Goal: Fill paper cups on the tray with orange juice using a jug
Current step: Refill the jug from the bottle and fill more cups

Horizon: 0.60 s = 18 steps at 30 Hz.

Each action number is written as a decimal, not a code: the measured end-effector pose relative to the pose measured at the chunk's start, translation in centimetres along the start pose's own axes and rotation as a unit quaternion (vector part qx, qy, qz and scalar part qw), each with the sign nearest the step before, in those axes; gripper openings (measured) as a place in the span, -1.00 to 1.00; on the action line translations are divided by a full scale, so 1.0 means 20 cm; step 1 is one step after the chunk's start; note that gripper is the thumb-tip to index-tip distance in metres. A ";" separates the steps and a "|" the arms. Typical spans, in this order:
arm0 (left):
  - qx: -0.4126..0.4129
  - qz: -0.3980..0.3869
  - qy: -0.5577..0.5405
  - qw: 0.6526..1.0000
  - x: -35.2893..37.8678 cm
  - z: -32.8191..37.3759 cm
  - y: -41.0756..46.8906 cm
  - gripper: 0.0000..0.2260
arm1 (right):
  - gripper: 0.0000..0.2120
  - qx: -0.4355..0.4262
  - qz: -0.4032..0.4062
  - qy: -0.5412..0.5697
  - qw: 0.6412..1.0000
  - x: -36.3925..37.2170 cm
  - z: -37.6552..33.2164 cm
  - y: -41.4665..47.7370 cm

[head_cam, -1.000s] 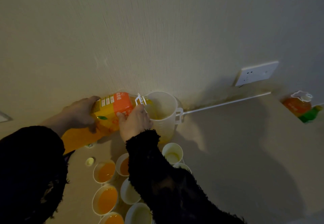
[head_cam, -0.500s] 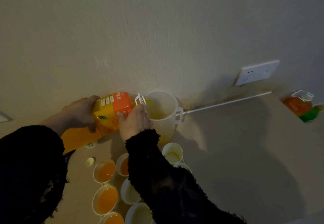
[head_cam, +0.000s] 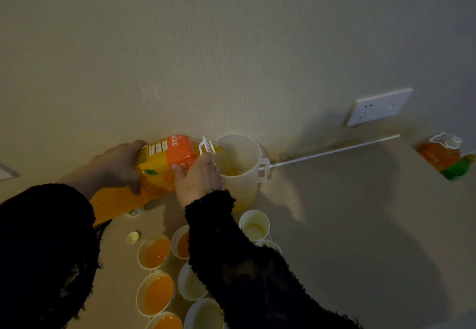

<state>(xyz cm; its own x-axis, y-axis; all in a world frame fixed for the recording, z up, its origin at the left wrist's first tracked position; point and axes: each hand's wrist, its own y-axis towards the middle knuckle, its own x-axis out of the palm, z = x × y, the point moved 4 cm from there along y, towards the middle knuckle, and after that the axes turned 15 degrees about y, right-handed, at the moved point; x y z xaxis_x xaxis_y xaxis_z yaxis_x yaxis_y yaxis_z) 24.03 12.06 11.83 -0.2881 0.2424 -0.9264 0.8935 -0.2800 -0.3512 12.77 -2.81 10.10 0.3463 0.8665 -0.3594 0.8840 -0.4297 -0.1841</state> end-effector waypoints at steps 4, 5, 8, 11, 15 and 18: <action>0.003 0.002 0.002 1.000 0.00 0.00 0.01 0.15 | -0.46 0.001 0.001 0.002 1.000 0.00 0.00 0.00; 0.003 0.002 0.000 1.000 0.00 0.00 0.01 0.15 | -0.46 0.002 0.001 0.002 1.000 0.00 0.00 0.00; 0.002 0.006 0.000 1.000 0.00 0.01 0.00 0.14 | -0.45 0.004 0.002 0.001 1.000 -0.01 0.00 0.00; -0.003 0.002 -0.002 1.000 -0.01 0.01 0.00 0.12 | -0.45 0.005 0.003 0.003 1.000 -0.01 0.00 0.00; -0.007 -0.001 -0.011 1.000 0.00 0.01 0.00 0.13 | -0.45 0.004 -0.001 0.003 1.000 -0.01 0.00 0.00; -0.007 -0.003 -0.016 1.000 0.00 0.01 0.00 0.14 | -0.44 0.004 -0.002 0.003 1.000 0.00 0.00 0.00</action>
<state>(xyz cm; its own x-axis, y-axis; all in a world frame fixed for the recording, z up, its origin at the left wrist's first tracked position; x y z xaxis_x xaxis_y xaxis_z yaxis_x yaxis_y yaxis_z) 23.90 11.87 11.75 -0.3035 0.2143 -0.9284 0.8966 -0.2656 -0.3544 12.77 -2.92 10.11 0.3452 0.8698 -0.3524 0.8827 -0.4285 -0.1930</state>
